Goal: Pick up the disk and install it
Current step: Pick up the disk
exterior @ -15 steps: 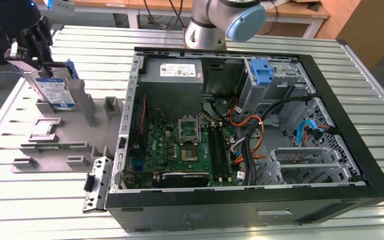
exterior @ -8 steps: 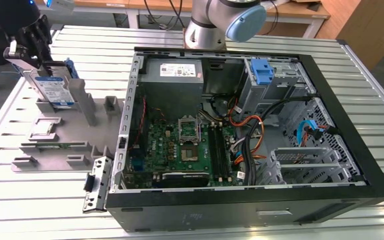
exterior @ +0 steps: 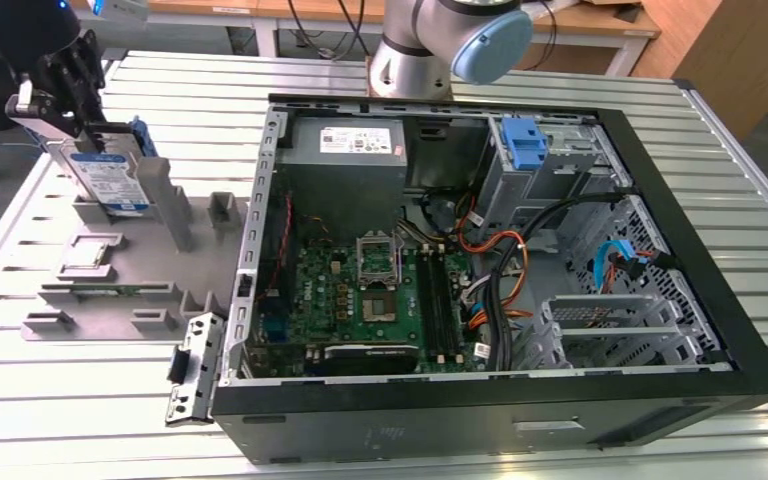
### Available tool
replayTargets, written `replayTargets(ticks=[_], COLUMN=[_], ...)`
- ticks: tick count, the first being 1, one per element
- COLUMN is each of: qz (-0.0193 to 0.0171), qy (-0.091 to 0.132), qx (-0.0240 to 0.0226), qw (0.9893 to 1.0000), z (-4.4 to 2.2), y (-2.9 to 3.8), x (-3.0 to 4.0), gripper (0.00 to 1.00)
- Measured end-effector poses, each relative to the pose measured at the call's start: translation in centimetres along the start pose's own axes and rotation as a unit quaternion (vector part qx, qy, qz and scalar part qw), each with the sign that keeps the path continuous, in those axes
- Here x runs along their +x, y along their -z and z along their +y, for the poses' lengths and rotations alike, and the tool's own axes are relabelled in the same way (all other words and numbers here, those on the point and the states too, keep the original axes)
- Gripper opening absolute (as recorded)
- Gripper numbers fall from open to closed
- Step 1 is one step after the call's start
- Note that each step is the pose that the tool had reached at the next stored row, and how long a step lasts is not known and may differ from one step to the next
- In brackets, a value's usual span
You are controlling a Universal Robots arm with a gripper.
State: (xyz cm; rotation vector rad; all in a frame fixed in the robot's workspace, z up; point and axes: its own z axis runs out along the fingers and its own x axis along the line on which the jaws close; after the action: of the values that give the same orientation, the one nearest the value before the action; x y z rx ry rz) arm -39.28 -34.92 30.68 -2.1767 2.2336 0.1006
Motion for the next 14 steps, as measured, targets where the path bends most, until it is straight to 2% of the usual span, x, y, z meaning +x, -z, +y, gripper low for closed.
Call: replayTargets(ticks=[14], qz=[0.0003], qy=[0.0], qx=[0.0], qw=[1.0], z=[0.0], y=[-0.01], x=[0.17], gripper=[0.35])
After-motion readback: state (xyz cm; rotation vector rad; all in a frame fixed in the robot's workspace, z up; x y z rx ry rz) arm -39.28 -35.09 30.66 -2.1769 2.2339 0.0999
